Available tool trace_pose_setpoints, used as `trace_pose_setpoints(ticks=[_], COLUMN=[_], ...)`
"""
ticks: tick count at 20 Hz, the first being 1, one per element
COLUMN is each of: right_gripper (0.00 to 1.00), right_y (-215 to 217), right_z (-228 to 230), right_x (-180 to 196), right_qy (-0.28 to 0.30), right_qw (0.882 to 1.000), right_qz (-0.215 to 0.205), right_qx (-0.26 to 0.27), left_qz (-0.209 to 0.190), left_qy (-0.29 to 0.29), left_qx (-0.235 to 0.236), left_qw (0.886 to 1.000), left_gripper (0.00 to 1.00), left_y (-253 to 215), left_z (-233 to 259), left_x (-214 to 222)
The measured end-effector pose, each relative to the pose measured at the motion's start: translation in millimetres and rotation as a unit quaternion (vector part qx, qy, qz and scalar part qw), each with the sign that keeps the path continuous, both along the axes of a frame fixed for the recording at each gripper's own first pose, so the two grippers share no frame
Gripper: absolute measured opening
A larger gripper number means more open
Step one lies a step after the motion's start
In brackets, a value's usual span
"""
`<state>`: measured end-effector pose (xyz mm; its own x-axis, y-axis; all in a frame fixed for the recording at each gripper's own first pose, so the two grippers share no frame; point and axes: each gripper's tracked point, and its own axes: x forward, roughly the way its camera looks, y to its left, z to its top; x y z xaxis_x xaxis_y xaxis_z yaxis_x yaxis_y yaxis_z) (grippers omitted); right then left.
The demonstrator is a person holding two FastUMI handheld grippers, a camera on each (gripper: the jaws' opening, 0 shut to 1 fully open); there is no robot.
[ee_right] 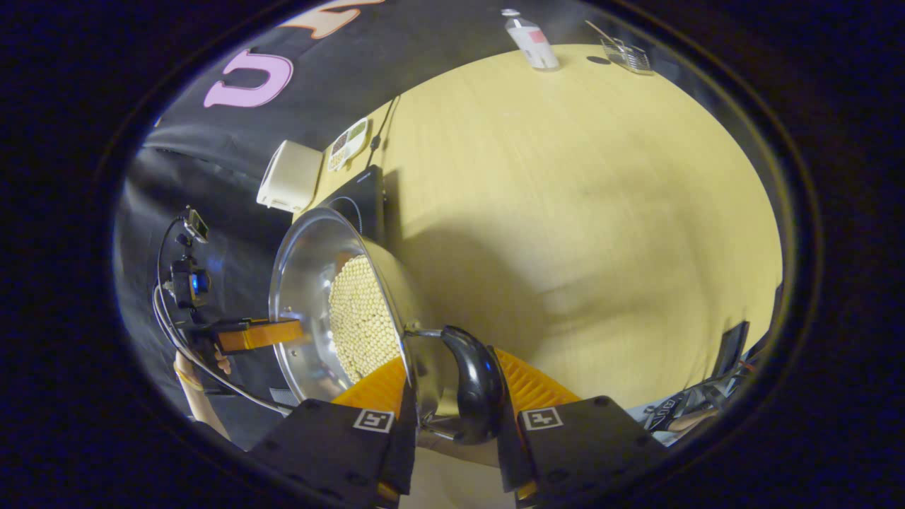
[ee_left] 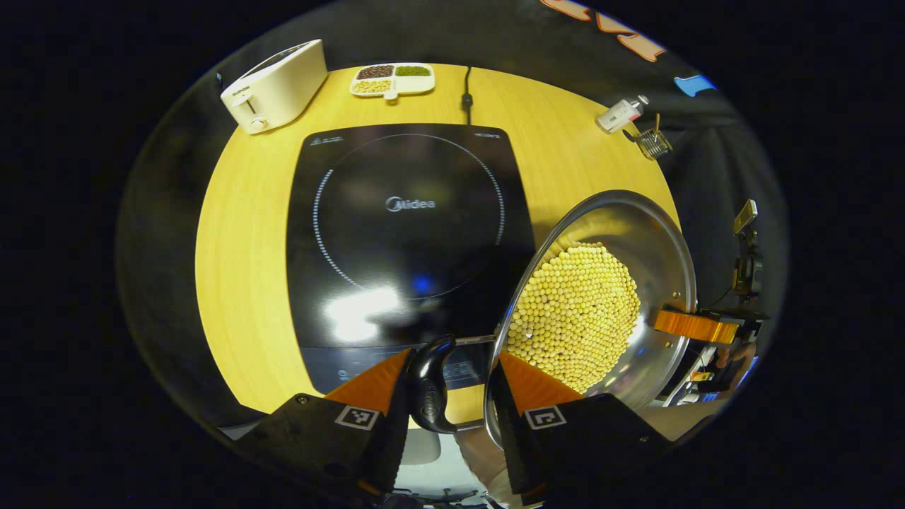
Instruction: First push the handle of the pot to place it horizontally, then grasp the pot with both hands and set it on the induction cooktop.
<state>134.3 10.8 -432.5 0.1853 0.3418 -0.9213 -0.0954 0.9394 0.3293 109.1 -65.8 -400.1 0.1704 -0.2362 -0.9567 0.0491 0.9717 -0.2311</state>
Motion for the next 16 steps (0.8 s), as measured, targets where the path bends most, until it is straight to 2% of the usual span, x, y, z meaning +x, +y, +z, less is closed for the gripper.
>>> trace_pose_setpoints(ticks=[4,5,8,9,10,13,14,16], right_gripper=[0.51,0.45,0.45,0.51,0.45,0.45,0.51,0.51], right_y=[0.8,1.9,-0.9,-3.5,-6.2,-11.9,-13.1,-13.6], right_z=[-1.5,-1.7,2.0,5.2,8.5,16.5,17.0,16.6], right_x=[2.2,1.6,5.3,5.8,7.9,11.3,10.4,8.3], right_qy=[-0.012,-0.013,-0.02,-0.022,-0.026,-0.034,-0.037,-0.04], right_qw=[1.0,1.0,1.0,1.0,1.0,0.999,0.999,0.999], right_qz=[0.006,0.007,0.004,0.003,0.002,-0.004,-0.007,-0.011], right_qx=[0.001,0.002,0.005,0.006,0.007,0.009,0.01,0.009], left_qz=[0.004,0.004,0.005,0.004,0.001,-0.003,-0.006,-0.01], left_qy=[-0.011,-0.015,-0.038,-0.048,-0.055,-0.071,-0.077,-0.084], left_qx=[0.005,0.008,0.016,0.02,0.023,0.029,0.031,0.035], left_qw=[1.0,1.0,0.999,0.999,0.998,0.997,0.997,0.996], left_gripper=[0.61,0.6,0.6,0.6,0.6,0.61,0.6,0.61], left_y=[1.0,1.0,1.3,1.7,1.8,0.7,2.0,1.9], left_z=[-0.9,-0.9,-1.4,-0.3,-0.3,0.7,-0.5,-1.0], left_x=[-0.4,-0.2,1.8,2.6,2.5,4.2,4.3,5.0])
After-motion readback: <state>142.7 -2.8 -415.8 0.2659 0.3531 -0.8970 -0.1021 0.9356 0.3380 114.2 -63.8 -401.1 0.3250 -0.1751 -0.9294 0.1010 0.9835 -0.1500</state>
